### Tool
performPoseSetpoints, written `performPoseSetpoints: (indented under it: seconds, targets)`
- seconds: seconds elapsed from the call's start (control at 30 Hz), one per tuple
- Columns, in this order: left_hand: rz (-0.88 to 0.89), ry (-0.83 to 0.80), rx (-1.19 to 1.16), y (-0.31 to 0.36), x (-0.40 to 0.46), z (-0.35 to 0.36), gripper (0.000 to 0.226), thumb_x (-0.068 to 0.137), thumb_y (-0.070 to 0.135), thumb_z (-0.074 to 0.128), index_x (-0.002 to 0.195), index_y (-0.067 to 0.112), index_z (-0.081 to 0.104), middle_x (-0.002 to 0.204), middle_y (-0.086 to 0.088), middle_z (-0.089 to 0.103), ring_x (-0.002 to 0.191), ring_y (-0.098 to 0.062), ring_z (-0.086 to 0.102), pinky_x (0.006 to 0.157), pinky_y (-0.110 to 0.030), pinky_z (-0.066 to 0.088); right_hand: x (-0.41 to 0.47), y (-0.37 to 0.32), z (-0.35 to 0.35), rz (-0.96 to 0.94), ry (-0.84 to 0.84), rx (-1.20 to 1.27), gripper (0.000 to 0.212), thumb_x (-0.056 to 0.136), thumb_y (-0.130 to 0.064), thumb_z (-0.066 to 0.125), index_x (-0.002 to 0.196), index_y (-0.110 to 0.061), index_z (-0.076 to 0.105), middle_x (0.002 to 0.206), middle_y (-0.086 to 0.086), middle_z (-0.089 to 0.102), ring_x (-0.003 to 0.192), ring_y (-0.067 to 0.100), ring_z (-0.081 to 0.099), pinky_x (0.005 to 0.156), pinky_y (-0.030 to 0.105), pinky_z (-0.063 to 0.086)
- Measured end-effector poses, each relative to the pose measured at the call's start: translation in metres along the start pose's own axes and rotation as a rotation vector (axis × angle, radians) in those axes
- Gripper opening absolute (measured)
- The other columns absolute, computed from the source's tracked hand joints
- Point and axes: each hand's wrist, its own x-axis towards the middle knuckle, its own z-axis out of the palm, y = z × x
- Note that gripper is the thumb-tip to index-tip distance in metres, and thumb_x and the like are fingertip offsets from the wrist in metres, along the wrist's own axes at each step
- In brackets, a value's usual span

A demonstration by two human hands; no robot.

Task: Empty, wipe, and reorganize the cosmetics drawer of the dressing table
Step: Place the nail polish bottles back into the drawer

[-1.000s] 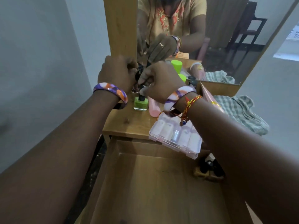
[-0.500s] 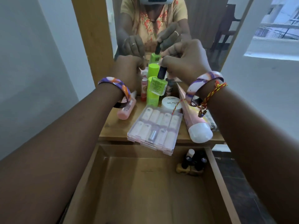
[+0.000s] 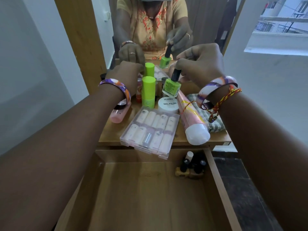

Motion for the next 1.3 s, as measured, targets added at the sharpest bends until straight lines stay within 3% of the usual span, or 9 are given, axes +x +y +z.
performPoseSetpoints:
  seconds: [0.2,0.37,0.5,0.73,0.87,0.97,1.1,1.23,1.3]
  targets:
    - [-0.12,0.126,-0.03,0.006,-0.002,-0.005,0.026,0.086,0.01,0.055,0.109,0.008,0.064,0.112,-0.021,0.062,0.104,-0.04,0.06,0.086,-0.043,0.051,-0.003,0.006,-0.006,0.016,0.036,-0.009,0.027,0.072,-0.007,0.065,0.053,-0.026,0.06,0.057,-0.003,0.062,0.057,0.012,0.064,0.064,0.033,0.06]
    - [-0.167,0.134,-0.016,0.01,-0.005,-0.005,0.022,0.084,0.011,0.056,0.102,0.004,0.067,0.109,-0.023,0.063,0.103,-0.043,0.059,0.084,-0.044,0.051,-0.009,0.008,-0.007,0.033,0.033,0.002,0.027,0.069,-0.005,0.063,0.048,-0.022,0.06,0.03,-0.011,0.052,0.036,-0.004,0.054,0.044,0.012,0.044]
    - [-0.116,0.218,-0.028,0.025,-0.009,-0.017,0.021,0.084,0.014,0.057,0.101,0.008,0.067,0.108,-0.02,0.064,0.104,-0.042,0.059,0.082,-0.043,0.049,-0.01,0.015,-0.009,0.051,0.06,-0.017,0.021,0.068,-0.011,0.064,0.05,-0.021,0.063,0.051,-0.003,0.065,0.064,0.012,0.066,0.064,0.032,0.059]
    - [-0.188,-0.224,0.299,0.039,-0.036,-0.037,0.041,0.08,-0.004,0.059,0.051,0.009,0.033,0.058,-0.008,0.032,0.063,-0.026,0.044,0.079,-0.039,0.049,-0.022,0.021,-0.004,0.083,-0.004,-0.007,0.018,0.071,-0.009,0.066,0.055,-0.018,0.064,0.06,0.008,0.068,0.055,0.021,0.066,0.063,0.033,0.06]
    - [-0.195,-0.279,0.417,0.024,-0.037,-0.023,0.017,0.08,0.012,0.068,0.067,0.005,0.06,0.057,-0.008,0.04,0.065,-0.027,0.058,0.057,-0.024,0.051,-0.032,0.016,0.002,0.067,-0.06,-0.012,0.022,0.072,-0.007,0.068,0.052,-0.016,0.063,0.048,0.001,0.06,0.041,0.009,0.055,0.05,0.022,0.055]
    - [-0.289,-0.43,0.181,0.005,-0.034,-0.004,0.035,0.09,0.016,0.06,0.059,0.011,0.045,0.059,-0.004,0.034,0.054,-0.021,0.04,0.021,-0.012,0.028,-0.038,0.011,0.005,0.047,-0.125,-0.059,0.017,0.073,-0.012,0.071,0.057,-0.015,0.067,0.056,0.003,0.063,0.056,0.017,0.064,0.06,0.028,0.058]
    - [-0.3,-0.329,0.1,-0.007,-0.038,-0.001,0.036,0.087,0.02,0.064,0.059,0.012,0.043,0.061,-0.003,0.038,0.079,-0.027,0.044,0.023,-0.01,0.029,-0.046,0.005,0.004,0.064,-0.232,-0.046,0.011,0.074,-0.012,0.075,0.076,-0.002,0.071,0.062,0.006,0.062,0.047,0.016,0.059,0.052,0.025,0.057]
    - [-0.159,-0.168,-0.005,0.007,-0.063,-0.023,0.02,0.078,0.024,0.073,0.086,0.006,0.07,0.081,-0.009,0.067,0.074,-0.027,0.063,0.064,-0.025,0.053,-0.056,-0.008,-0.007,0.035,-0.403,-0.093,0.012,0.076,-0.011,0.075,0.085,-0.004,0.072,0.065,0.005,0.063,0.052,0.017,0.062,0.056,0.026,0.058]
    - [-0.136,-0.193,-0.232,0.017,-0.079,-0.031,0.02,0.078,0.018,0.074,0.091,0.004,0.07,0.067,-0.005,0.062,0.056,-0.014,0.059,0.05,-0.015,0.047,-0.064,-0.016,-0.016,0.001,-0.495,-0.109,0.019,0.077,-0.009,0.074,0.095,-0.002,0.07,0.073,0.01,0.067,0.065,0.022,0.066,0.062,0.03,0.059]
